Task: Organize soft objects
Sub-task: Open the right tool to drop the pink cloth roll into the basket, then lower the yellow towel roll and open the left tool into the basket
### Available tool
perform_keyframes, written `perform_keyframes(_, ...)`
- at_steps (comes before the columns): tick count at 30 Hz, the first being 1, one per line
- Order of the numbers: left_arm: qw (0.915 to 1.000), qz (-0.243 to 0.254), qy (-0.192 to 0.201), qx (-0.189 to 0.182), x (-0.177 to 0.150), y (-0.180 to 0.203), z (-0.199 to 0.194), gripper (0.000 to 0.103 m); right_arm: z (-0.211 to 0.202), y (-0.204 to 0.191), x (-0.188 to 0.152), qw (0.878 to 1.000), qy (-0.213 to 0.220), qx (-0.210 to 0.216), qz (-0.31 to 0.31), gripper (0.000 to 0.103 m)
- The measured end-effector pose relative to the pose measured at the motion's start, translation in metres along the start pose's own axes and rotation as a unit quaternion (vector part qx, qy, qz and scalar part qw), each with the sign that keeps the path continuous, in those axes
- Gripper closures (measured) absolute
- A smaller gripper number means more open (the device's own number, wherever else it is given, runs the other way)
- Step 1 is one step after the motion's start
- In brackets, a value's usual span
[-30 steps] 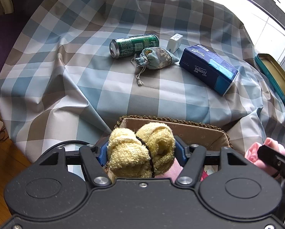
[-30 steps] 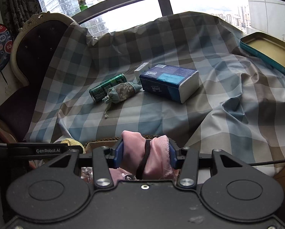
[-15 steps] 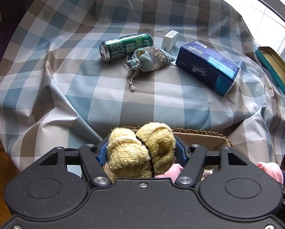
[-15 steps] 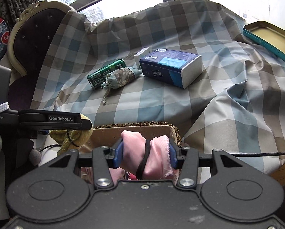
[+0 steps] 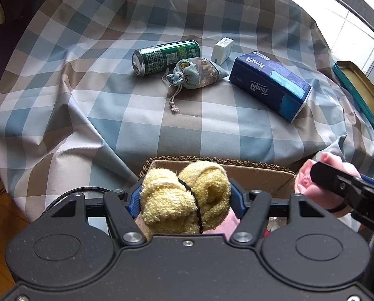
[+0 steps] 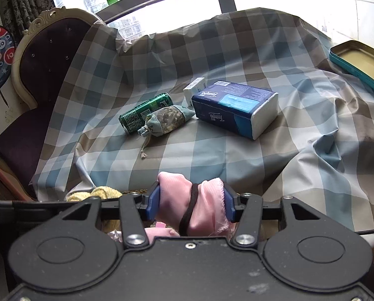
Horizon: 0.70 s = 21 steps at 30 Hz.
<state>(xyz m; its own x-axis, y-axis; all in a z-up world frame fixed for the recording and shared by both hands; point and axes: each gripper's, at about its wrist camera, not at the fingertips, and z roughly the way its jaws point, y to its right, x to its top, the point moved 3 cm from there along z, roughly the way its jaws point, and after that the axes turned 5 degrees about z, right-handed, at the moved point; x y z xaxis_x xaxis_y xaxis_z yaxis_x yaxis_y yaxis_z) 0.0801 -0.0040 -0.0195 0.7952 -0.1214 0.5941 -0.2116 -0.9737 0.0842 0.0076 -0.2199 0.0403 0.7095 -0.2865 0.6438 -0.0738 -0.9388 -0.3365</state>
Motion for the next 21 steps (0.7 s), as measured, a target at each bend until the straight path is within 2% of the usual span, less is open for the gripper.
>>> perform_keyframes(4, 1.0, -0.001, -0.001, 0.0, -0.002, -0.001, 0.0, 0.041, 0.012, 0.001, 0.004, 1.0, -0.005, 0.004, 0.014, 0.046)
perform_keyframes(21, 1.0, 0.006, 0.002, -0.001, -0.01, 0.002, -0.005, 0.041, 0.002, 0.012, 0.003, 0.999, 0.004, -0.004, 0.037, 0.042)
